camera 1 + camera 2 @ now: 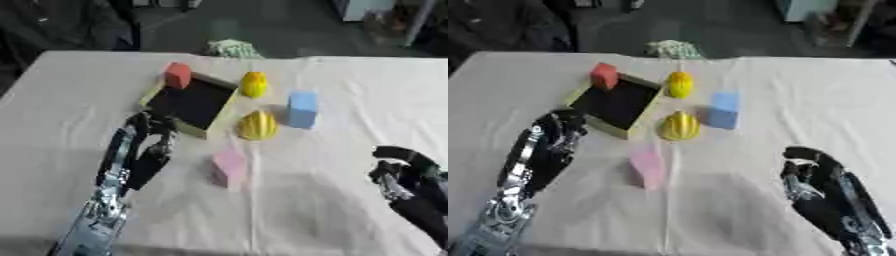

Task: Pick up objects on the table and place them in the box.

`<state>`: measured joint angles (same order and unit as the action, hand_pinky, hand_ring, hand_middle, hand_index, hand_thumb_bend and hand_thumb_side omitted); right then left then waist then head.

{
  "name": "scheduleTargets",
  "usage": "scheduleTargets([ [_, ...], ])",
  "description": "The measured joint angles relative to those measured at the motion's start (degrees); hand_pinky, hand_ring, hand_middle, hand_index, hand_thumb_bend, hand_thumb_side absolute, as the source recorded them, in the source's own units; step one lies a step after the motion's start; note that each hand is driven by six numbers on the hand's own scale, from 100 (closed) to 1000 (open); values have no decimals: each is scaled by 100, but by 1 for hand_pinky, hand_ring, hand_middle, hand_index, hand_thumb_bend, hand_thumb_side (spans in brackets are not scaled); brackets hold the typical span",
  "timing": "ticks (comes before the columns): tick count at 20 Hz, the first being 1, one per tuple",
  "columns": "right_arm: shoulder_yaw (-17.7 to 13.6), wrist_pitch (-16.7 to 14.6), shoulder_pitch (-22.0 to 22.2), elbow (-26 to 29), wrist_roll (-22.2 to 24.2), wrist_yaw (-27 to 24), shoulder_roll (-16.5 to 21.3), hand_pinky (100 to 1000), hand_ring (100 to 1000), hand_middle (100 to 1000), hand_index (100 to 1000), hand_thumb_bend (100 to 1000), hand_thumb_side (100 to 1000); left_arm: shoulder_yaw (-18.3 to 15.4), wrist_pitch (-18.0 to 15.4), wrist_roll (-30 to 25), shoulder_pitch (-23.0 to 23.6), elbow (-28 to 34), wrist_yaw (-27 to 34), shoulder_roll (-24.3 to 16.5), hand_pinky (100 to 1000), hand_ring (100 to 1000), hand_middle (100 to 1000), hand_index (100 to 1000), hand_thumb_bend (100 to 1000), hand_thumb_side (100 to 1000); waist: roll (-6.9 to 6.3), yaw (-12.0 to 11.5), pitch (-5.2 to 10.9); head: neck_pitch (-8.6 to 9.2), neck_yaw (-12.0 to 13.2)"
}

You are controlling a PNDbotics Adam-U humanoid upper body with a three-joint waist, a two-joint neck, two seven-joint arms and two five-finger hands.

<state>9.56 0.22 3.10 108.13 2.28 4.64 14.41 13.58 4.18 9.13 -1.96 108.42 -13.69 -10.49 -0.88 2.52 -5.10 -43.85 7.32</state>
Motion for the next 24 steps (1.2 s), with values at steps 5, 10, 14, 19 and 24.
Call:
scheduleTargets([
  [5, 0, 0, 0, 0, 1, 0, 0, 603, 594, 713, 769, 100, 306, 0, -8, -122, -23, 50, -84, -72, 769, 626, 624, 755, 100, 581, -11, 30, 0, 0, -6],
  [10, -1, -7, 0, 0, 7, 0, 0, 603, 594, 713, 769, 100, 306, 24, -30, -446, -204, 299, -244, -635, 775, 646, 646, 789, 100, 511, -57, 63, 9, 0, -36],
  [14, -2, -11, 1, 0, 10, 0, 1, 603, 594, 713, 768, 100, 307, 142, -273, -1018, -559, 466, -406, -1469, 793, 687, 688, 837, 100, 440, -104, 98, 23, 0, -44],
  [19, 0, -12, 40, -1, 12, 0, 20, 603, 594, 713, 768, 100, 302, 542, -876, -2343, -1454, 503, -681, -2722, 798, 722, 727, 889, 100, 355, -152, 176, 60, 0, -63],
  [24, 1, -17, 48, -2, 21, 0, 50, 604, 594, 713, 768, 100, 299, 1156, -1280, -4033, -2414, 528, -1004, -3372, 797, 718, 735, 906, 100, 356, -149, 277, 69, 0, -87],
])
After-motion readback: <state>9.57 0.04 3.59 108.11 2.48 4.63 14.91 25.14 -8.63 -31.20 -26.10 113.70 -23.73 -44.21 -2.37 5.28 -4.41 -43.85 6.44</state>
